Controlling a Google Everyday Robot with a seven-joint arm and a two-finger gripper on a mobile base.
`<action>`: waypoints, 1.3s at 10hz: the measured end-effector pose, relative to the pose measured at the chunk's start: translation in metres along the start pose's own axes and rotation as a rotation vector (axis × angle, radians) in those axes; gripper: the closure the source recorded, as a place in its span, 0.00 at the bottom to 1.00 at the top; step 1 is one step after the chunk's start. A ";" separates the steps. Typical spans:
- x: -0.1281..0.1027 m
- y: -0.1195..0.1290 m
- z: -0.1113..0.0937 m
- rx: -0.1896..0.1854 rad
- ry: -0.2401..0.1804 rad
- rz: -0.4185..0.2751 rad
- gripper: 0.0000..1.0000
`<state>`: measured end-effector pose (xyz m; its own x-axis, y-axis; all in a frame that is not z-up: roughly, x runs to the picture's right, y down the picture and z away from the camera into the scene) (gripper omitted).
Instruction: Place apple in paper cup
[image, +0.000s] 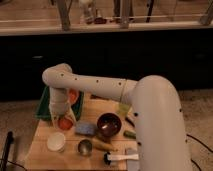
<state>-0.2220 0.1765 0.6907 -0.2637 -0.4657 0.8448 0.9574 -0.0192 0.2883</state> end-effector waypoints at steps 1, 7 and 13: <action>-0.003 -0.006 0.003 -0.011 -0.002 -0.011 1.00; -0.024 -0.031 0.009 -0.046 0.002 -0.061 1.00; -0.038 -0.048 0.013 -0.061 -0.002 -0.096 1.00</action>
<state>-0.2596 0.2064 0.6502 -0.3545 -0.4576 0.8154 0.9331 -0.1170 0.3400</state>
